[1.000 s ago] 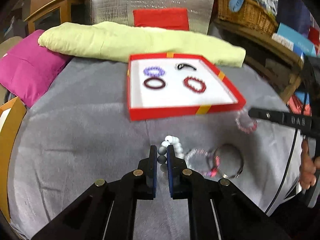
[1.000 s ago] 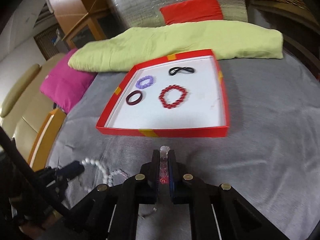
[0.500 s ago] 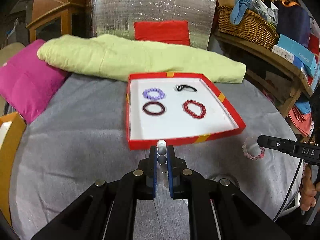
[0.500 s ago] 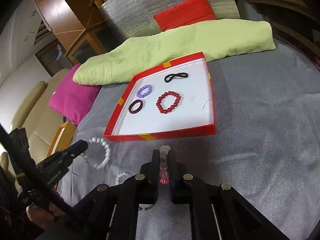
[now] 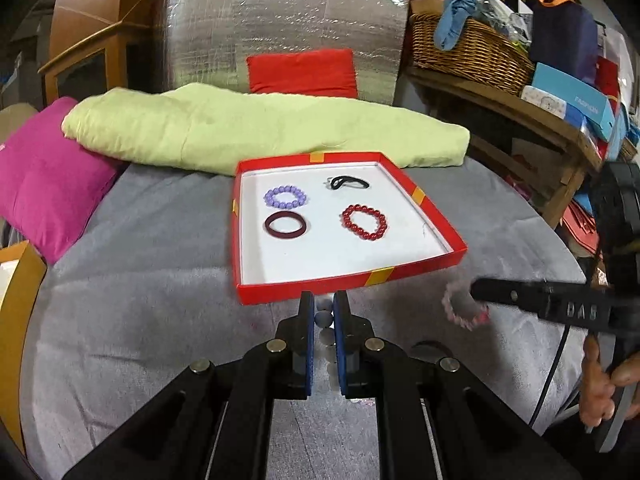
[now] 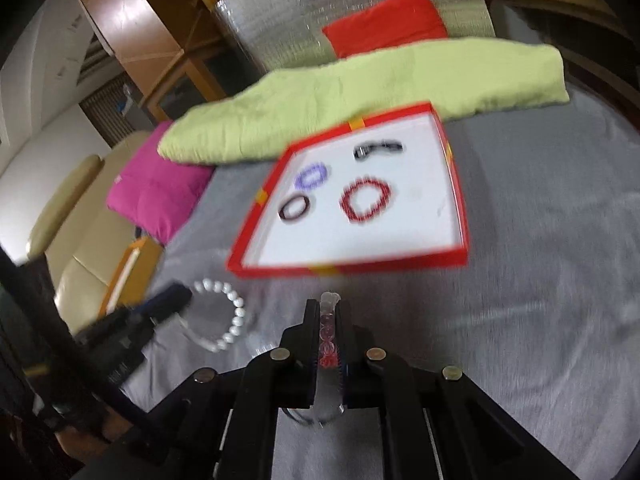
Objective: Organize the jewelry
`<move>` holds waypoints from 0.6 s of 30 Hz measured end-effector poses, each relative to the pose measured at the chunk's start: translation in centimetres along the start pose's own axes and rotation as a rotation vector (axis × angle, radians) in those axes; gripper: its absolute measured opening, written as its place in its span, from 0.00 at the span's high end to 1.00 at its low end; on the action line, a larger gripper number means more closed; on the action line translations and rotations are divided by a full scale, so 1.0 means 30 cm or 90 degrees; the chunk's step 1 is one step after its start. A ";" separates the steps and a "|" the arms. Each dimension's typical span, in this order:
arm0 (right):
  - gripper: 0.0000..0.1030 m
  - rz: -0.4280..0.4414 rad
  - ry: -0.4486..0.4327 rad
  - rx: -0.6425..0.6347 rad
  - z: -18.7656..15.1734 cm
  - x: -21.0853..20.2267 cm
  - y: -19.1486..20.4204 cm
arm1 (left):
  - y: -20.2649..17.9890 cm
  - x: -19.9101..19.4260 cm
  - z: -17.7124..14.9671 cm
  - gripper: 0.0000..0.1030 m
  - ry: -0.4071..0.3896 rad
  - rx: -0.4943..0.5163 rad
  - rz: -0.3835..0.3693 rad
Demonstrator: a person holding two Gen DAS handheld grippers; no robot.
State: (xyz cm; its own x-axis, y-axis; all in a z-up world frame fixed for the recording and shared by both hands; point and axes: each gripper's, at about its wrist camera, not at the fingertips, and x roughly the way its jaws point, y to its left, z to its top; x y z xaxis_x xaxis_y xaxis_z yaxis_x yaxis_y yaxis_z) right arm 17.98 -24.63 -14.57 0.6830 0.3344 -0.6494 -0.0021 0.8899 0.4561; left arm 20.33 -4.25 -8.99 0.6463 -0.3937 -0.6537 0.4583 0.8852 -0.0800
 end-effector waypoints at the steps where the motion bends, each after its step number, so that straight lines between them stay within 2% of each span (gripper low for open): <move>1: 0.92 -0.002 0.002 0.002 -0.006 -0.001 -0.006 | 0.004 0.002 -0.003 0.90 0.005 -0.008 0.001; 10: 0.92 -0.012 -0.001 0.021 -0.021 -0.016 -0.034 | -0.027 -0.009 -0.007 0.90 0.001 0.009 0.017; 18: 0.92 -0.007 0.001 0.008 -0.012 0.003 -0.004 | -0.014 0.011 -0.002 0.90 0.011 0.008 0.045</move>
State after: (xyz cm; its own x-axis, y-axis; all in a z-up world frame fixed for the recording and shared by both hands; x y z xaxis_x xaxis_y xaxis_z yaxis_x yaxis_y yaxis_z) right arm 17.78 -24.59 -14.89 0.6813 0.3248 -0.6559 0.0152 0.8897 0.4564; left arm 20.30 -4.74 -9.22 0.6669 -0.3263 -0.6699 0.4202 0.9071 -0.0235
